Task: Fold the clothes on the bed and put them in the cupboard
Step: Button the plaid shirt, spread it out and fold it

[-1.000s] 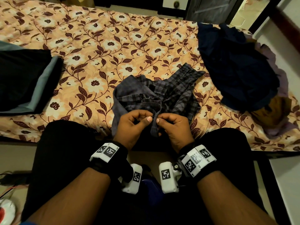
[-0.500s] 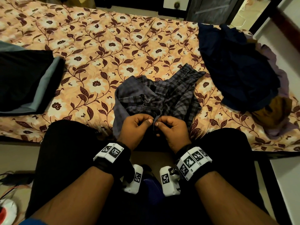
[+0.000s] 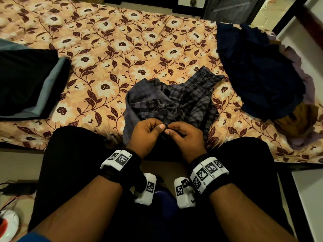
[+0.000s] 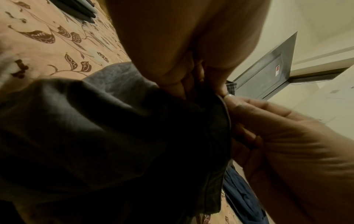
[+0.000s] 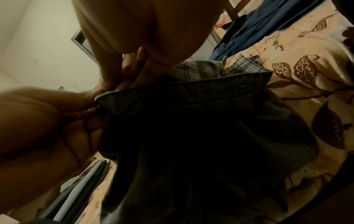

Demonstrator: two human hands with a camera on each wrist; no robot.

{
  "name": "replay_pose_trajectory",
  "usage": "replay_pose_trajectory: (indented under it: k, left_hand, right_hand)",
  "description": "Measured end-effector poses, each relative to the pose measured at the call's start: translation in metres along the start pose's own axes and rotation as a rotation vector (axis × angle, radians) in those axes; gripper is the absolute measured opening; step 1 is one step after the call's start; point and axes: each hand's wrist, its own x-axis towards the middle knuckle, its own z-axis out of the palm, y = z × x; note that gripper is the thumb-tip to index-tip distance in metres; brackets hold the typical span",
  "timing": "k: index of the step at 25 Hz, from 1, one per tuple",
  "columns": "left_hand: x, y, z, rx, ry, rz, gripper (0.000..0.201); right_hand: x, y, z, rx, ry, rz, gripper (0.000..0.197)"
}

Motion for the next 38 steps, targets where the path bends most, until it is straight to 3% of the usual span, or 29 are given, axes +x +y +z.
replay_pose_trajectory:
  k: [1, 3, 6, 10, 15, 17, 19, 22, 24, 25, 27, 29, 30, 32, 33, 34, 35, 36, 38]
  left_hand:
    - [0.000, -0.001, 0.001, 0.045, 0.010, 0.010, 0.024]
    - [0.001, -0.005, 0.004, 0.077, 0.036, 0.007, 0.021]
    - [-0.001, -0.009, 0.007, -0.066, 0.058, -0.055, 0.018]
    - [-0.003, 0.003, 0.003, -0.332, -0.048, -0.103, 0.021]
    - [-0.001, 0.008, 0.004, -0.288, 0.009, -0.043, 0.022]
    - [-0.001, 0.008, 0.001, -0.201, 0.013, 0.018, 0.019]
    - [0.000, 0.007, -0.009, -0.009, -0.010, 0.100, 0.012]
    - [0.003, 0.018, -0.023, 0.396, -0.122, 0.191, 0.017]
    - [0.002, 0.034, -0.024, 0.709, -0.188, 0.159, 0.014]
    - [0.000, 0.037, -0.023, 0.838, -0.192, 0.135, 0.013]
    - [-0.002, 0.039, -0.024, 0.974, -0.155, 0.098, 0.011]
    - [-0.004, 0.038, -0.027, 0.938, -0.097, 0.102, 0.007]
    - [-0.005, 0.038, -0.027, 0.901, -0.086, 0.152, 0.010]
    - [-0.006, 0.034, -0.023, 0.825, -0.025, 0.376, 0.014]
    - [-0.006, 0.033, -0.020, 0.780, 0.006, 0.505, 0.016]
    - [-0.007, 0.030, -0.018, 0.720, 0.001, 0.611, 0.017]
    - [-0.007, 0.027, -0.017, 0.644, -0.004, 0.683, 0.018]
    - [-0.008, 0.027, -0.018, 0.550, 0.014, 0.707, 0.022]
    - [-0.011, 0.027, -0.022, 0.372, 0.100, 0.677, 0.027]
  right_hand:
    - [0.000, 0.001, 0.001, -0.120, -0.001, -0.123, 0.013]
    - [0.001, 0.000, 0.006, -0.275, -0.011, -0.211, 0.019]
    - [0.003, -0.003, 0.010, -0.289, -0.013, -0.153, 0.018]
    - [0.006, 0.007, 0.004, -0.226, 0.004, -0.054, 0.017]
    - [0.000, -0.002, 0.007, -0.118, 0.009, -0.046, 0.031]
    - [-0.001, -0.006, 0.005, -0.084, -0.057, 0.027, 0.042]
    - [0.005, -0.006, -0.004, -0.150, -0.088, 0.027, 0.034]
    - [0.017, -0.011, -0.033, -0.320, -0.053, -0.139, 0.023]
    - [0.020, -0.023, -0.051, -0.340, -0.030, -0.220, 0.019]
    - [0.020, -0.030, -0.060, -0.317, -0.082, -0.199, 0.017]
    - [0.018, -0.041, -0.072, -0.229, -0.360, 0.018, 0.025]
    - [0.016, -0.045, -0.074, -0.323, -0.653, 0.238, 0.043]
    - [0.019, -0.044, -0.072, -0.393, -0.682, 0.258, 0.041]
    - [0.038, -0.036, -0.063, -0.492, -0.477, 0.144, 0.011]
    - [0.055, -0.035, -0.057, -0.505, -0.413, 0.074, 0.030]
    - [0.074, -0.026, -0.051, -0.501, -0.473, 0.020, 0.058]
    - [0.094, -0.017, -0.043, -0.511, -0.634, 0.017, 0.073]
    - [0.109, -0.009, -0.035, -0.567, -0.849, 0.012, 0.073]
    - [0.127, 0.005, -0.021, -0.768, -1.210, -0.007, 0.044]
